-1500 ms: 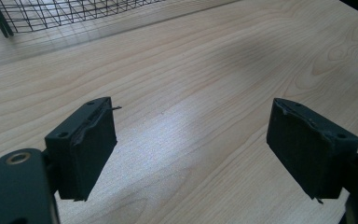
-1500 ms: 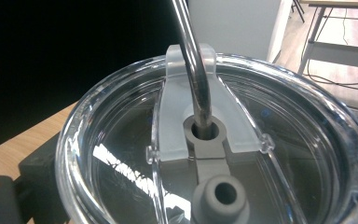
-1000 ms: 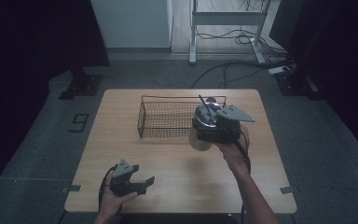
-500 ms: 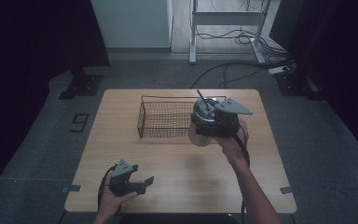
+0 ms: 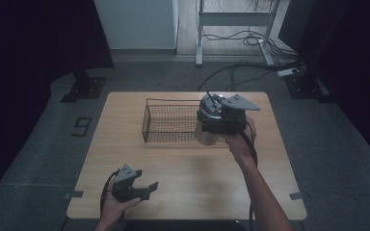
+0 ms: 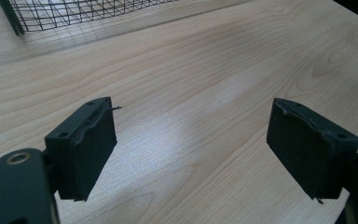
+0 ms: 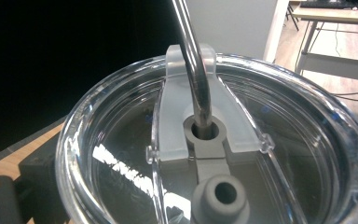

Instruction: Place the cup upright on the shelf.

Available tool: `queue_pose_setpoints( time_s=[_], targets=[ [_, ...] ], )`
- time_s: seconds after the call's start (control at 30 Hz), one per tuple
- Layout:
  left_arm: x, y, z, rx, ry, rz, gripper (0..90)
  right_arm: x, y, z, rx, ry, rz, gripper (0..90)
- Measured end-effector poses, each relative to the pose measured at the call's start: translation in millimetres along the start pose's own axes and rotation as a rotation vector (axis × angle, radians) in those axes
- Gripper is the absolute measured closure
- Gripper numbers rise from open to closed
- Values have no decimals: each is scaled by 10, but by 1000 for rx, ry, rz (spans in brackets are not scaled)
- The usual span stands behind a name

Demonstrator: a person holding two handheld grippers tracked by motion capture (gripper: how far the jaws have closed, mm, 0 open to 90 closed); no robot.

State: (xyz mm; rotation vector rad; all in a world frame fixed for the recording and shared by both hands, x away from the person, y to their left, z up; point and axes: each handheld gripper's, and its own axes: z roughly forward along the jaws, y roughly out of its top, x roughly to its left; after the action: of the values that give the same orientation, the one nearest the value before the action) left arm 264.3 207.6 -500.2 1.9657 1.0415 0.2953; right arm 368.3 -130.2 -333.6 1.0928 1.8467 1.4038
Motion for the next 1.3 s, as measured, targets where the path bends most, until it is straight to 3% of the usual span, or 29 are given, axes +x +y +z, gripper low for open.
queue_pose_setpoints(
  time_s=[0.73,1.3],
  targets=[
    [22,-1,-15,-5,0,-6,159,-195,79,290,35,-42,24,34],
    [46,0,-37,-15,3,-10,159,-268,155,477,64,-56,25,34]
  ],
)
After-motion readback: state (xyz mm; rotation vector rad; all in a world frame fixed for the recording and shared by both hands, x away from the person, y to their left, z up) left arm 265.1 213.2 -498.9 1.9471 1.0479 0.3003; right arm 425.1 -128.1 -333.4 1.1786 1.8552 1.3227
